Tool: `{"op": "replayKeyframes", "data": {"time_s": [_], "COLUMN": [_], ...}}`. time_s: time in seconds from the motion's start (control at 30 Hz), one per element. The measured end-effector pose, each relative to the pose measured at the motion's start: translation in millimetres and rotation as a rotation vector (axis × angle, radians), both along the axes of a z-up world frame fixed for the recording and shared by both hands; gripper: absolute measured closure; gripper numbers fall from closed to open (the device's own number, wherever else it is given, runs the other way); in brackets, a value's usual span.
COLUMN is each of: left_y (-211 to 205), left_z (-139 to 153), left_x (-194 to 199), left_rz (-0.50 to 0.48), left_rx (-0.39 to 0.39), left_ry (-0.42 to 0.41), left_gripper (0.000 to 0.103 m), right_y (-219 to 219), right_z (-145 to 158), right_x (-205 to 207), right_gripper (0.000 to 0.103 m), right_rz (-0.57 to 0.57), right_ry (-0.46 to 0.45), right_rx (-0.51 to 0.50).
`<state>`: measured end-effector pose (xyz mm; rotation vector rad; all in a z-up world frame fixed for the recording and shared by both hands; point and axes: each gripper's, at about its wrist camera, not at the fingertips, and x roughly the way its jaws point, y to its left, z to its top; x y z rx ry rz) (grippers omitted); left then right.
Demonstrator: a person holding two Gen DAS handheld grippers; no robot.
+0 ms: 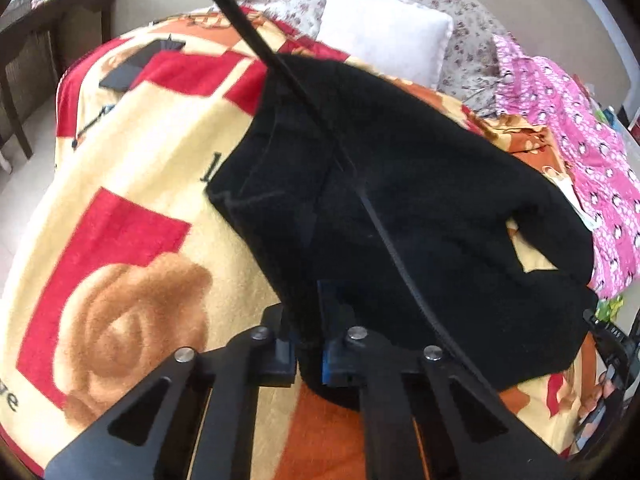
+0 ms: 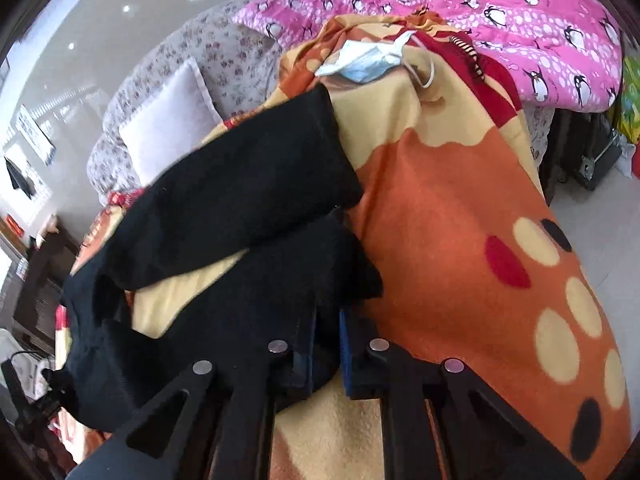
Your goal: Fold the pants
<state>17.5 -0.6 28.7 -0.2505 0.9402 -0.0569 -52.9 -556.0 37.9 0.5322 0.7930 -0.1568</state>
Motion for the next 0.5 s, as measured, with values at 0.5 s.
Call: {"op": "replayKeyframes", "data": {"time_s": [0.5], "left_y": [43.0], "left_z": [19.7], "left_x": [-81.6], "left_rz": [-0.103], "left_rx": [-0.109], "left_ry": [0.003], "left_gripper": [0.098], "right_y": [3.4], "right_z": [62.7], "right_x": [-142.1], "right_gripper": [0.094], "right_rz": [0.022], "right_ry": [-0.081], "right_rx": [-0.04]}}
